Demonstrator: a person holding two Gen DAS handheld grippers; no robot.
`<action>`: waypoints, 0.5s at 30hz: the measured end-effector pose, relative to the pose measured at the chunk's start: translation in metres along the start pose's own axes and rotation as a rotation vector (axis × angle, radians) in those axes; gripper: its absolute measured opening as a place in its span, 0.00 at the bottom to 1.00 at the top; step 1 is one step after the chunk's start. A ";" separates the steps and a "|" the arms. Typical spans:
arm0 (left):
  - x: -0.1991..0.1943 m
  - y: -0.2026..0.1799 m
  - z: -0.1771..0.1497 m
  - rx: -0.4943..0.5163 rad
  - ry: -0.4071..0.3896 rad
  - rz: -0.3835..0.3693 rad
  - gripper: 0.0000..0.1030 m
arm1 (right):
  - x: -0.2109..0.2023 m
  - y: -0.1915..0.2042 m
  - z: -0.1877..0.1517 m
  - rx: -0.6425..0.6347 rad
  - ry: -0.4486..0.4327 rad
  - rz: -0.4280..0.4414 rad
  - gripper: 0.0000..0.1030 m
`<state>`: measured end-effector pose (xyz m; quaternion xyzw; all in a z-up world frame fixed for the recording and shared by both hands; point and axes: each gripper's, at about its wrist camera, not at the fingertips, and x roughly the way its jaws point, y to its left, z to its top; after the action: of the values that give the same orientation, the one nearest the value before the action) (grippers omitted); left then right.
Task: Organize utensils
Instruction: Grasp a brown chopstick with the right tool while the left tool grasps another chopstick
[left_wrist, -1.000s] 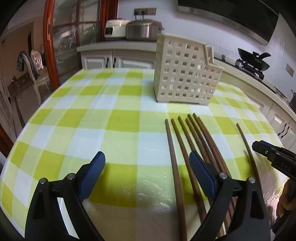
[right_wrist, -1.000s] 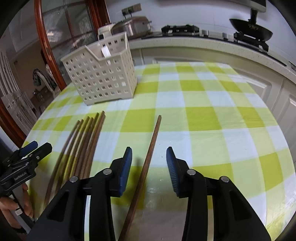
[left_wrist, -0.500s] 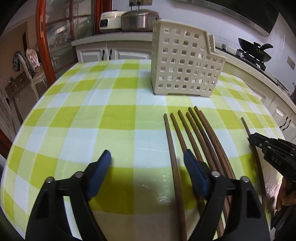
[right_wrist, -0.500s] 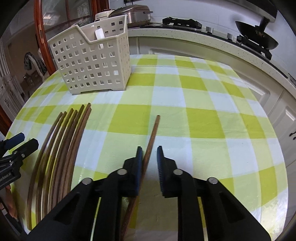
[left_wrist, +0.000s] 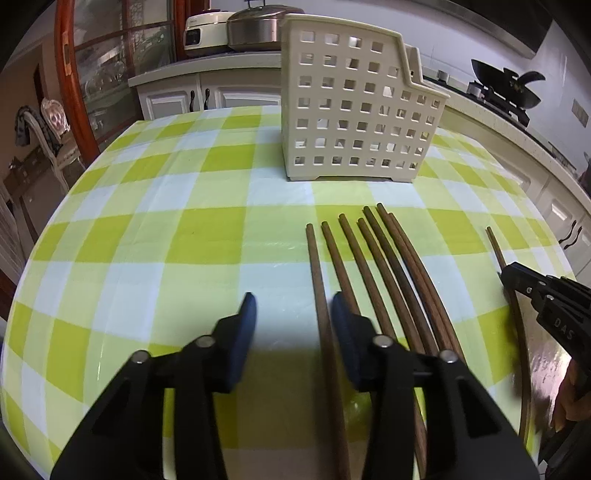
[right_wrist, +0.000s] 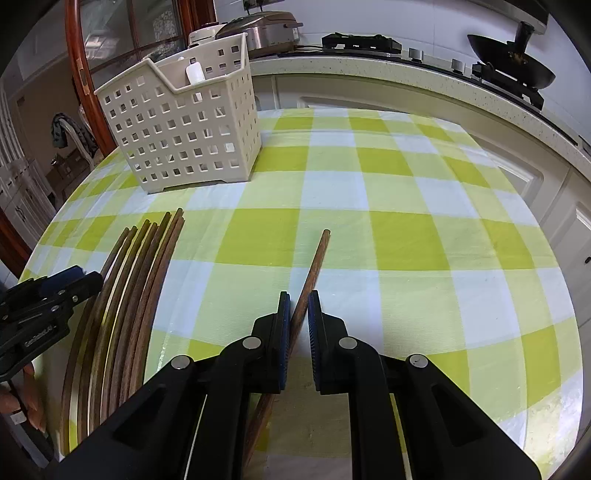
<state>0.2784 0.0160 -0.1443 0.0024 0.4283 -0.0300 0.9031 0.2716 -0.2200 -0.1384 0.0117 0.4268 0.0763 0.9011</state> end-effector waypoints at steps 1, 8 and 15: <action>0.001 -0.002 0.000 0.009 -0.001 0.009 0.28 | 0.000 0.000 0.000 0.000 0.000 0.002 0.12; 0.002 -0.015 0.001 0.078 -0.012 0.034 0.10 | 0.002 0.007 0.001 -0.030 0.002 -0.030 0.11; 0.000 -0.002 -0.001 0.030 -0.015 -0.016 0.06 | 0.000 -0.002 0.000 0.017 -0.004 0.012 0.06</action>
<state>0.2771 0.0138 -0.1447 0.0123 0.4212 -0.0436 0.9058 0.2718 -0.2224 -0.1385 0.0221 0.4253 0.0778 0.9014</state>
